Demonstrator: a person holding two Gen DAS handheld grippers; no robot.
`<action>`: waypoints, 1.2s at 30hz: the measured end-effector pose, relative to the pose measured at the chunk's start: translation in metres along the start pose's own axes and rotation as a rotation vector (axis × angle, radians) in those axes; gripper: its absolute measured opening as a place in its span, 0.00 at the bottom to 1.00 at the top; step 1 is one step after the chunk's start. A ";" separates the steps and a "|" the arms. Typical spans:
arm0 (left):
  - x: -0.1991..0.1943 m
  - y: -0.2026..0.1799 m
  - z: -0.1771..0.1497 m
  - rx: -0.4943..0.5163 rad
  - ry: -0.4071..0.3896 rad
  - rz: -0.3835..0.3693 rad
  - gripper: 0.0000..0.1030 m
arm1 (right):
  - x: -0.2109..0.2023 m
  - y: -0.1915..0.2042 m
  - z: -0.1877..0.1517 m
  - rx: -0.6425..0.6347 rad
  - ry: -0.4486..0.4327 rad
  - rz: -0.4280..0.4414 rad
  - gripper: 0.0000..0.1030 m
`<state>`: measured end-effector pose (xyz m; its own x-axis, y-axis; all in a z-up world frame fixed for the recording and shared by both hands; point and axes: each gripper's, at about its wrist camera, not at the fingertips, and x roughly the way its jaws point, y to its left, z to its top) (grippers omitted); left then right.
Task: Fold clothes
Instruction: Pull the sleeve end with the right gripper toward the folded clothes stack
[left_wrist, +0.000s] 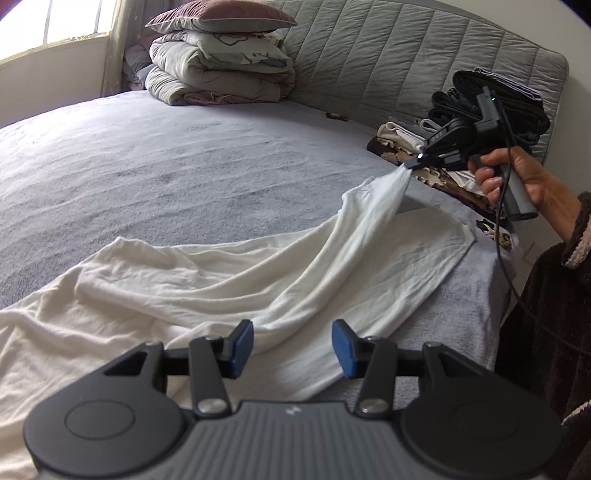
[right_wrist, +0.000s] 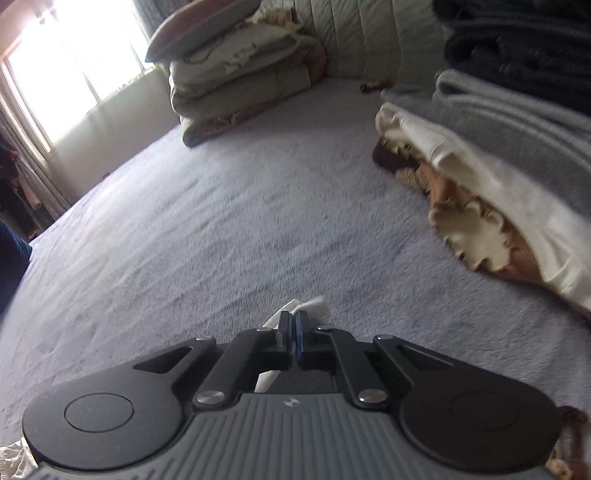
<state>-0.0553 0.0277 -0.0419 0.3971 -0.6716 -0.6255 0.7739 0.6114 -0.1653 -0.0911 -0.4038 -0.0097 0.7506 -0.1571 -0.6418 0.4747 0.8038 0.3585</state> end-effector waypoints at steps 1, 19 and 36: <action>-0.001 -0.001 -0.001 0.006 0.001 0.003 0.46 | -0.006 -0.001 0.001 -0.001 -0.008 0.003 0.02; -0.030 0.011 -0.014 -0.006 -0.009 0.113 0.46 | -0.066 -0.035 -0.004 -0.015 -0.060 -0.052 0.02; 0.014 -0.016 -0.014 0.234 0.058 0.173 0.23 | -0.039 -0.047 -0.014 0.010 -0.003 -0.085 0.02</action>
<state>-0.0690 0.0143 -0.0590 0.5096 -0.5368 -0.6724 0.7926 0.5969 0.1242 -0.1494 -0.4270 -0.0107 0.7086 -0.2261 -0.6684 0.5413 0.7818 0.3094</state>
